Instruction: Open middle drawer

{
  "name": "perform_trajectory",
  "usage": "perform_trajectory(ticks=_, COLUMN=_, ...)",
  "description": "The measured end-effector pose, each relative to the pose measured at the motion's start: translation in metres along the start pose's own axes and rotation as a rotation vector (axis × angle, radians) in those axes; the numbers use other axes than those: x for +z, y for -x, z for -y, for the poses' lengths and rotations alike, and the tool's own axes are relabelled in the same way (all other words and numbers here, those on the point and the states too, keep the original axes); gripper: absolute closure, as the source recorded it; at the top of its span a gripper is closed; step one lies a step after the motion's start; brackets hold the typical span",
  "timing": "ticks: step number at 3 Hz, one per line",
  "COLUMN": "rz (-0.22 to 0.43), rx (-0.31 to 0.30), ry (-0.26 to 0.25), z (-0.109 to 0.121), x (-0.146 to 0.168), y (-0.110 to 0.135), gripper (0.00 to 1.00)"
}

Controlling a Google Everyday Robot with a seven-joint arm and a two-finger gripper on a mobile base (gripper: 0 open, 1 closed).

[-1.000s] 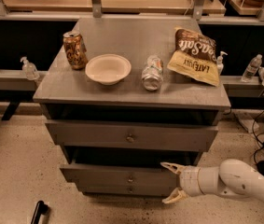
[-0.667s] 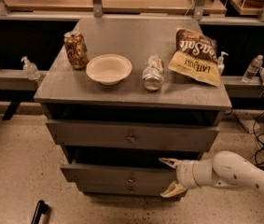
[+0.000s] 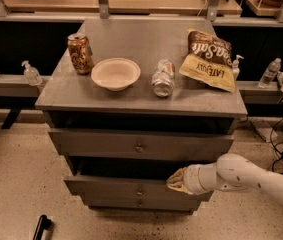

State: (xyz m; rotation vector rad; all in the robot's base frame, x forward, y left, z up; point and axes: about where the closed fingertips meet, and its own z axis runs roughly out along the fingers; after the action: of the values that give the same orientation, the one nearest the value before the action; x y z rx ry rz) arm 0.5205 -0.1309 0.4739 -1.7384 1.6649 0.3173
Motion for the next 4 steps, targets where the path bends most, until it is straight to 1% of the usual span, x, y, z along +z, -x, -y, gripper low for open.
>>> perform_trajectory(ticks=1, rz=0.016, rx=0.025, ry=-0.02, z=0.004, x=-0.001, y=-0.005, gripper=0.95)
perform_trajectory(ticks=2, rz=-0.022, rx=0.039, ry=-0.043, z=0.012, x=0.001, y=-0.009, gripper=1.0)
perform_trajectory(ticks=3, rz=-0.046, rx=0.049, ry=-0.055, z=0.019, x=0.004, y=-0.012, gripper=1.0)
perform_trajectory(ticks=4, rz=-0.097, rx=0.059, ry=-0.083, z=0.029, x=0.009, y=-0.016, gripper=1.0)
